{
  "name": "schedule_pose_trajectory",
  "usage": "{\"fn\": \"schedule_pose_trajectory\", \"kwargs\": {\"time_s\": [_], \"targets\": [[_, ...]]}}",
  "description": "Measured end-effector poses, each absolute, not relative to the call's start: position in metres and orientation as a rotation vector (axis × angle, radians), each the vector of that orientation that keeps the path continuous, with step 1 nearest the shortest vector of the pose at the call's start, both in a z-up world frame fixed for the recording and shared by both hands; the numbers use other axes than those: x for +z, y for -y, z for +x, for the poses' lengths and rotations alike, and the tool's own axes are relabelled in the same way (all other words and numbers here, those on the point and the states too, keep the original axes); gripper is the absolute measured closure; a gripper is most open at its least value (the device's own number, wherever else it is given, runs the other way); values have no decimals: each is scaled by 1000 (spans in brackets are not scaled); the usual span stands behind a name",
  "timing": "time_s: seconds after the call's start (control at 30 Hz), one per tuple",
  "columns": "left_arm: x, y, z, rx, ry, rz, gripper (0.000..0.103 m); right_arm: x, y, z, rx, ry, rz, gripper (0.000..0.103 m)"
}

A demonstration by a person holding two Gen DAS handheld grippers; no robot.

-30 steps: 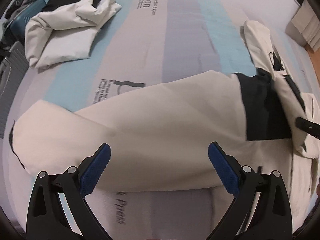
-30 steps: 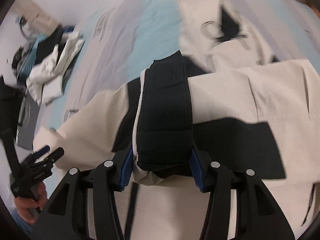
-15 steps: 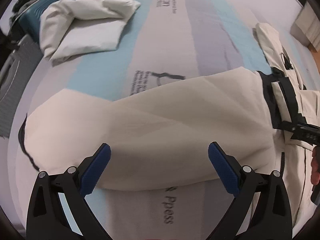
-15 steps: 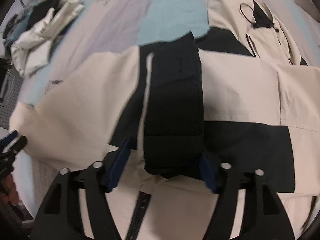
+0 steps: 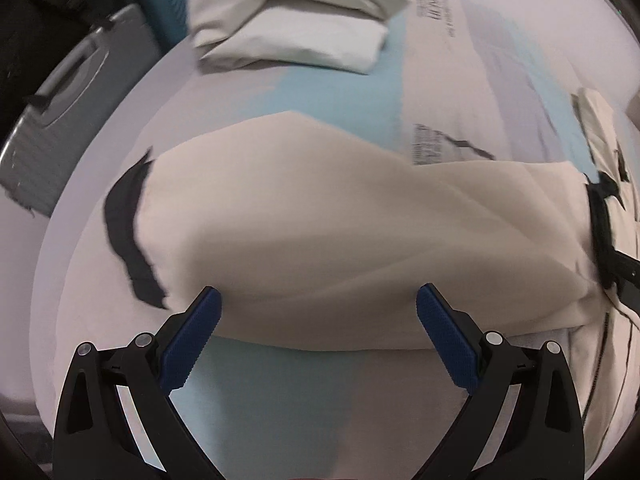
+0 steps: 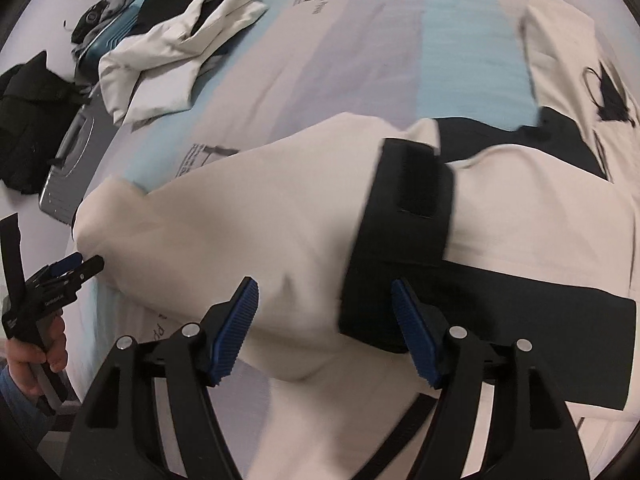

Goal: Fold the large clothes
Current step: 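Fold the gripped sleeve across the jacket body with the right tool, then close the left tool on the other black sleeve cuff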

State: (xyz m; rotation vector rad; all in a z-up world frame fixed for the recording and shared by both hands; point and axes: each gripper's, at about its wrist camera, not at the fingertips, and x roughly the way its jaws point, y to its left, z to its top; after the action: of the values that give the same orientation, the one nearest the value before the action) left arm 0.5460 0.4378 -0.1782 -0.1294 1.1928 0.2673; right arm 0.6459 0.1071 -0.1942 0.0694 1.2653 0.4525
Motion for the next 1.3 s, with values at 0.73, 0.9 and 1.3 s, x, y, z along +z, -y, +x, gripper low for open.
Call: {"fn": "schedule_pose_trajectory", "kwargs": {"time_s": [0.73, 0.9, 1.3], "targets": [[-199, -577, 526, 213, -1134, -335, 6, -196, -99, 625, 359, -1275, 6, 17], [-221, -575, 536, 200, -1154, -373, 6, -196, -88, 622, 344, -1273, 17, 16], [-213, -537, 547, 274, -1168, -196, 51, -185, -45, 605, 265, -1253, 80, 17]]}}
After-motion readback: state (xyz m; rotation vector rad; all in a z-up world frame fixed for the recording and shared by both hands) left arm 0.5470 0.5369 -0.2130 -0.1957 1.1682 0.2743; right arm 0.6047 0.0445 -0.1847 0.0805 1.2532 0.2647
